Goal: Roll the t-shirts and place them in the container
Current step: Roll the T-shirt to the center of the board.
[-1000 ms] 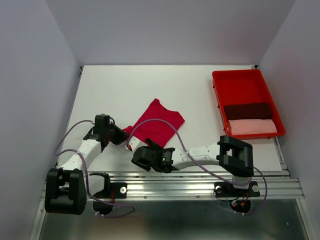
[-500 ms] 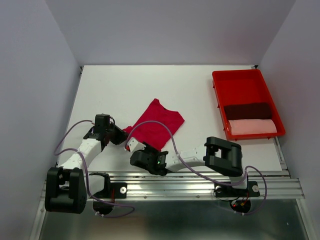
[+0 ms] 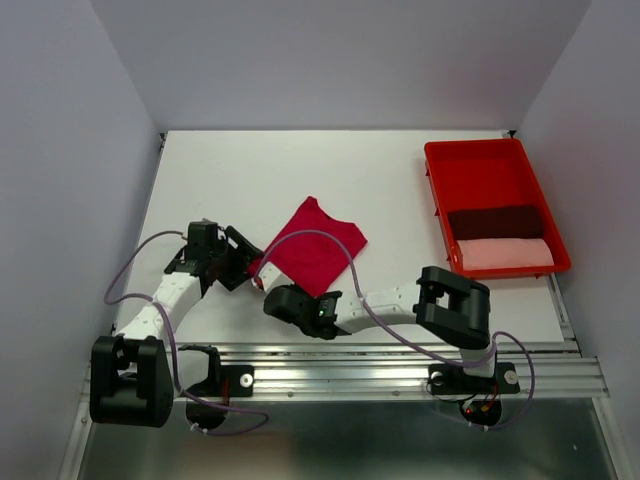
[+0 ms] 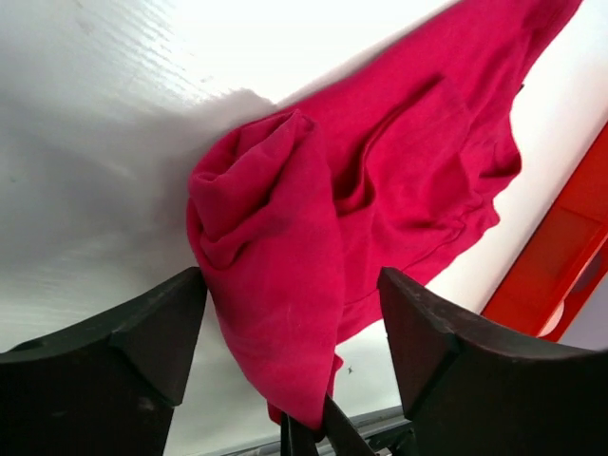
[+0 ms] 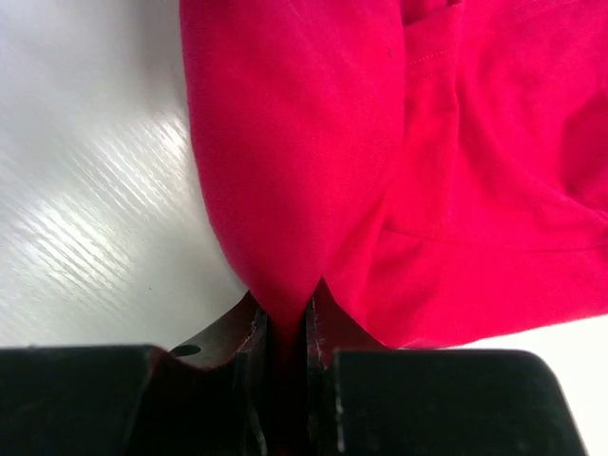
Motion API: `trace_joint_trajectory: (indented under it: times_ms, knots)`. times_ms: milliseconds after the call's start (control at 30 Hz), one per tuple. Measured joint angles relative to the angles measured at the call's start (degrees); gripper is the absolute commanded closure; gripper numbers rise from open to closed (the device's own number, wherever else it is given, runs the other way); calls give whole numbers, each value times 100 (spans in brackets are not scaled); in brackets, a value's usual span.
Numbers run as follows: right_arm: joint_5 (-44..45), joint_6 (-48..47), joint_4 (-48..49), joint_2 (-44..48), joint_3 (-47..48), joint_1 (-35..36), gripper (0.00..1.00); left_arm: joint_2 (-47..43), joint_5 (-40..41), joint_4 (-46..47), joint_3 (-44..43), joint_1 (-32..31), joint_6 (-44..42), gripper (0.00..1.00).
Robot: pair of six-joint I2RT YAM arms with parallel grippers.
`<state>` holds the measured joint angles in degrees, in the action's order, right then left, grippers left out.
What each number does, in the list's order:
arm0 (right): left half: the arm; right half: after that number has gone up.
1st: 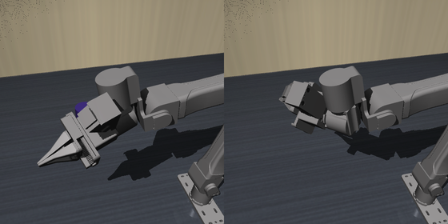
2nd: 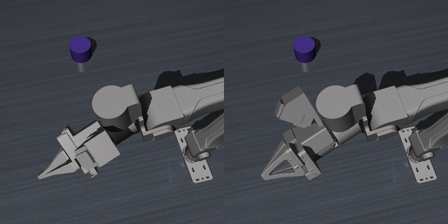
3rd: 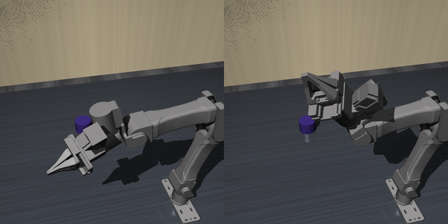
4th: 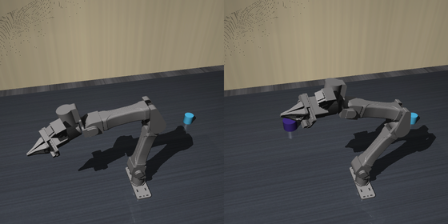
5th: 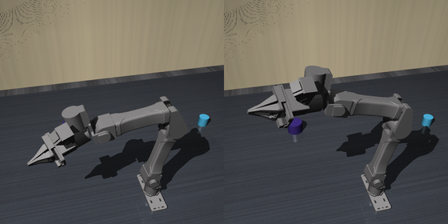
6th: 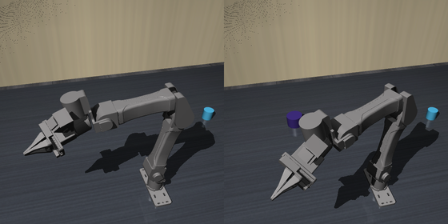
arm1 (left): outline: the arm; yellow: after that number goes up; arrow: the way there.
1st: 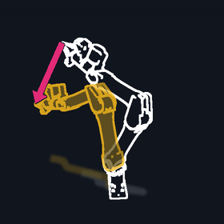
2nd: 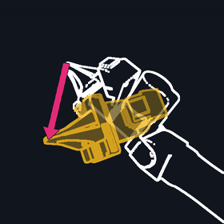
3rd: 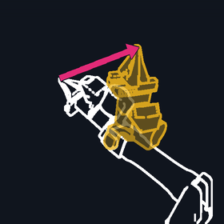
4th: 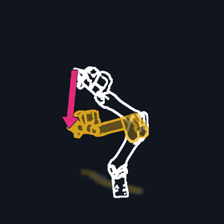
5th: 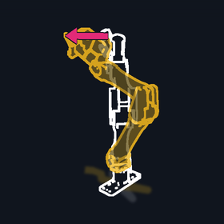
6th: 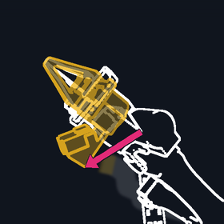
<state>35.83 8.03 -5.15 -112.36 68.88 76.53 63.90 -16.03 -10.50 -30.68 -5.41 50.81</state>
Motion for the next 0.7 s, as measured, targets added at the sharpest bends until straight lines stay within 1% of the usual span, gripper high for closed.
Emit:
trace_joint_trajectory:
  times_ms: [67,267,500,700]
  knots:
    - [-352,92,-11,94,0,-127,99,0,9,-57,-125,2,-57,11]
    - [-1679,492,-42,382,-4,-693,99,-83,94,-363,-520,0,-214,11]
    - [-3187,1016,-26,557,-72,-1375,99,-470,334,-798,-1204,2,-387,11]
    - [-4599,1609,315,586,-356,-1897,99,-590,378,-933,-1296,2,-426,13]
